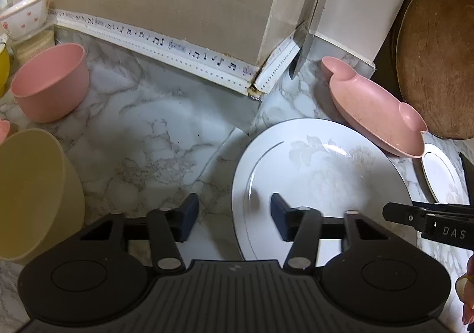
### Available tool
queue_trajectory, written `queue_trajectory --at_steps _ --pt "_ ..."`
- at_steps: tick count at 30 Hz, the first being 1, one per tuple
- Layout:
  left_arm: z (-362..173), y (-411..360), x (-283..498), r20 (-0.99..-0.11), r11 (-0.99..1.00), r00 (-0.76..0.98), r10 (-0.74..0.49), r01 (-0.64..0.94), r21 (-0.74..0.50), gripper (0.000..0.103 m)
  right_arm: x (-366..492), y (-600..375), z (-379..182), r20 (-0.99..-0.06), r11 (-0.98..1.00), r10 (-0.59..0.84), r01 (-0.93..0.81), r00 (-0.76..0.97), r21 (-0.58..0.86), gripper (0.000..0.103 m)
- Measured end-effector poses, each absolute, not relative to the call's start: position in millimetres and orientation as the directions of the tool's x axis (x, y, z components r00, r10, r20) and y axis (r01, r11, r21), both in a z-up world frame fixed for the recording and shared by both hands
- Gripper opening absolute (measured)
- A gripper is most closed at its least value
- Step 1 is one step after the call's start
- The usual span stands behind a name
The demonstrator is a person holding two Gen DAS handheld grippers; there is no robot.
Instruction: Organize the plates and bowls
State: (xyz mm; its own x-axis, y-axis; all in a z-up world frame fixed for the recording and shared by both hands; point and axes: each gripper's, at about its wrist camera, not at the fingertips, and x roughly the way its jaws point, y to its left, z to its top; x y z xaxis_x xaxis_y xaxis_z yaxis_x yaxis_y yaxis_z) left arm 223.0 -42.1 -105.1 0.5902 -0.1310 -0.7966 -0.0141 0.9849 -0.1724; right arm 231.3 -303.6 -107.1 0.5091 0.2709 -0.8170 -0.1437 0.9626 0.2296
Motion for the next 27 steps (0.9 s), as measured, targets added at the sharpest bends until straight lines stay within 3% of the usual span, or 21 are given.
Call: queue_trajectory --at_steps 7,9,13,27 --pt "-106 -42 225 -0.803 0.979 0.574 -0.163 -0.006 -0.202 0.028 232 -312 -109 -0.818 0.952 0.302 -0.112 0.489 0.284 0.024" --pt "-107 -42 225 -0.805 0.978 0.569 -0.169 -0.004 -0.208 0.02 232 -314 -109 -0.819 0.952 0.303 -0.109 0.487 0.287 0.021" --pt "-108 -43 224 -0.808 0.982 0.568 -0.156 0.001 -0.189 0.016 229 -315 -108 -0.823 0.955 0.292 -0.111 0.488 0.274 0.013" --pt "-102 -65 187 -0.814 0.977 0.543 -0.207 0.074 -0.2 0.016 192 -340 -104 -0.831 0.961 0.268 -0.074 0.487 0.266 0.013"
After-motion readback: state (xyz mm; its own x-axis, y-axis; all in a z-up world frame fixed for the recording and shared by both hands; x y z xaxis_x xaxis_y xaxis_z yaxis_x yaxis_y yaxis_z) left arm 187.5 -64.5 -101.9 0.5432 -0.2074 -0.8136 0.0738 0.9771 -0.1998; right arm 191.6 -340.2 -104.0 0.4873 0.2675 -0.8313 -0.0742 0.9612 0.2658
